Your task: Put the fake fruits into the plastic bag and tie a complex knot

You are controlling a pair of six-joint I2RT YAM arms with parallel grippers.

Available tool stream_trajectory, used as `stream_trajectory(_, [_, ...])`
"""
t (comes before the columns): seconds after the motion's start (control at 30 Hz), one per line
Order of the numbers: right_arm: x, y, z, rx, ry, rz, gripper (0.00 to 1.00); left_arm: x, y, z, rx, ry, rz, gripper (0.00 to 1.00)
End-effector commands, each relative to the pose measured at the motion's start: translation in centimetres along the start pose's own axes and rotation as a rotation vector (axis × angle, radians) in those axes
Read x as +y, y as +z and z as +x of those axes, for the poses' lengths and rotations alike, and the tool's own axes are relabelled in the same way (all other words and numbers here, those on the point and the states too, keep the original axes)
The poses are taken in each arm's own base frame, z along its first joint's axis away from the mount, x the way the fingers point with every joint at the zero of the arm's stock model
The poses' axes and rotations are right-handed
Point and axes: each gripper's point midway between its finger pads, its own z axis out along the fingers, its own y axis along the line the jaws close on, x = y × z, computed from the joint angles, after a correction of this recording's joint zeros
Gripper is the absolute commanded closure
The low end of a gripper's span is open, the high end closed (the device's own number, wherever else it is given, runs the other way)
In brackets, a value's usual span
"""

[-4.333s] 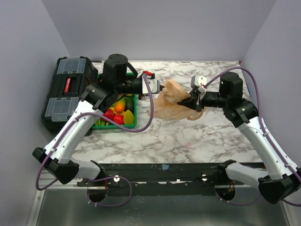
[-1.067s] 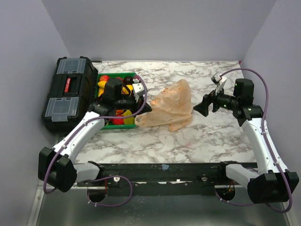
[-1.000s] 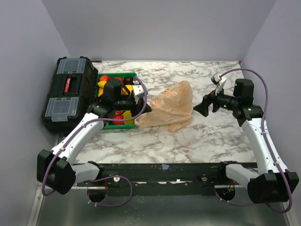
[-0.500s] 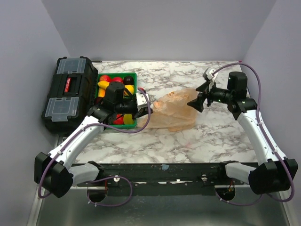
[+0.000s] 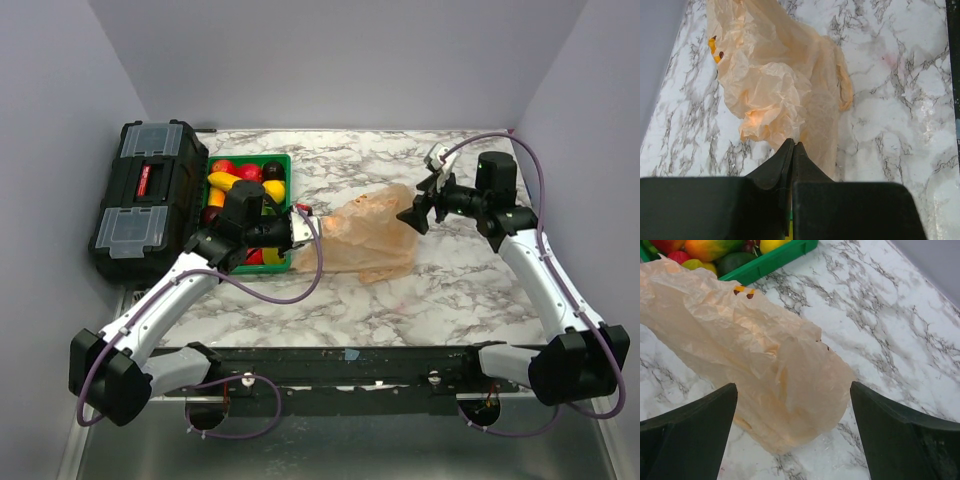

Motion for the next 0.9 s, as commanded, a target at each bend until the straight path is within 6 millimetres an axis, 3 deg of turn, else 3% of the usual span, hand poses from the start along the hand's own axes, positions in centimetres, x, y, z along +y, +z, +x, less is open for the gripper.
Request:
stream_trajectory(0.0, [0.1,-1.0,-2.1,-0.030,-0.072,0.010,0.00,-0.1,-0.3,-0.1,0.007,0.076,0.000,1.00])
stream_trajectory(0.2, [-1.8,0.8,-3.5,-0.065,-0.063,0.007,0.00,-0.2,0.0,-0.2,0.006,0.101,0.019,1.00])
stream_trajectory(0.3, [-0.8,2.1,-3.0,-0.068,-0.038,-0.091,0.00,0.0,0.2,-0.2,0.007,0.125,0.016,1.00])
stream_trajectory(0.4, [0.8,2.6,-1.0,-0.014,-0.044,-0.163,0.06,0.5,0.3,-0.1,0.017,0.142,-0.002,1.00])
stream_trajectory(0.5, [1.5,2.3,1.3,0.054,-0.045,-0.186,0.25,0.7,0.1,0.1,0.026,0.173,-0.023,1.00])
stream_trajectory(0.57, [1.6,2.1,1.9,0.080,-0.055,-0.185,0.59,0.7,-0.1,0.5,0.033,0.212,-0.036,1.00])
stream_trajectory(0.6, [1.5,2.0,1.8,0.080,-0.061,-0.177,0.85,0.4,-0.2,0.9,0.038,0.236,-0.035,1.00])
stream_trajectory(0.63, [1.3,1.9,1.4,0.074,-0.066,-0.164,0.98,0.1,-0.3,1.4,0.043,0.268,-0.034,1.00])
stream_trajectory(0.7, [0.7,1.7,-0.1,0.042,-0.067,-0.126,0.99,-0.8,-0.4,3.3,0.082,0.345,-0.032,1.00])
stream_trajectory(0.87, [-0.6,0.3,-4.8,-0.089,-0.075,-0.014,0.99,-3.4,-0.7,10.5,0.226,0.559,-0.007,1.00])
